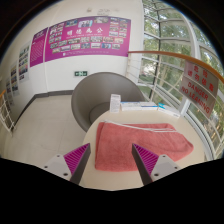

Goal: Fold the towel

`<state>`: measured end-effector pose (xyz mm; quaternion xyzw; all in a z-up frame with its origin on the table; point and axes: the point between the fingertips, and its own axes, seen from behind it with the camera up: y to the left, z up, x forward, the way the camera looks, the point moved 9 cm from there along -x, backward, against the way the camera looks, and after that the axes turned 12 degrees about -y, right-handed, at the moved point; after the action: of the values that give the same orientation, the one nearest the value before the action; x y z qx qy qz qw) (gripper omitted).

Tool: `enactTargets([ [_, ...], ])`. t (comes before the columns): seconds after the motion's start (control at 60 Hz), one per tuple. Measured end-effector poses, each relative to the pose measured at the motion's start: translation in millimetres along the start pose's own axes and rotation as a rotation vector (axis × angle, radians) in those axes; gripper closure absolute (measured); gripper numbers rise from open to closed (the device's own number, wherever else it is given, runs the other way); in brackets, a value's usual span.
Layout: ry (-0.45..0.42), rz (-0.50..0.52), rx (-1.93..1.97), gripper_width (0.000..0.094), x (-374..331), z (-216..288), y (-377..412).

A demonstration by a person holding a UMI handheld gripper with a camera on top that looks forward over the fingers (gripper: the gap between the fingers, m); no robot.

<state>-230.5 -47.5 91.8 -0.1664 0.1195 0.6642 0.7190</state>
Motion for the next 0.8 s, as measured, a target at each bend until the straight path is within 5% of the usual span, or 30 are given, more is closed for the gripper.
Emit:
enactTargets([
  [0.167, 0.052, 0.016, -0.036, 0.0154, 64, -13, 20],
  [0.35, 0.044, -0.017, -0.124, 0.0792, 82, -19, 11],
  [0.383, 0.042, -0.031, -0.158, 0.0848, 83, -20, 8],
  [0.617, 0.080, 0.109, -0.040, 0.0903, 60, -10, 35],
  [0.8, 0.000, 0.285, 0.190, 0.0898, 10, 69, 33],
])
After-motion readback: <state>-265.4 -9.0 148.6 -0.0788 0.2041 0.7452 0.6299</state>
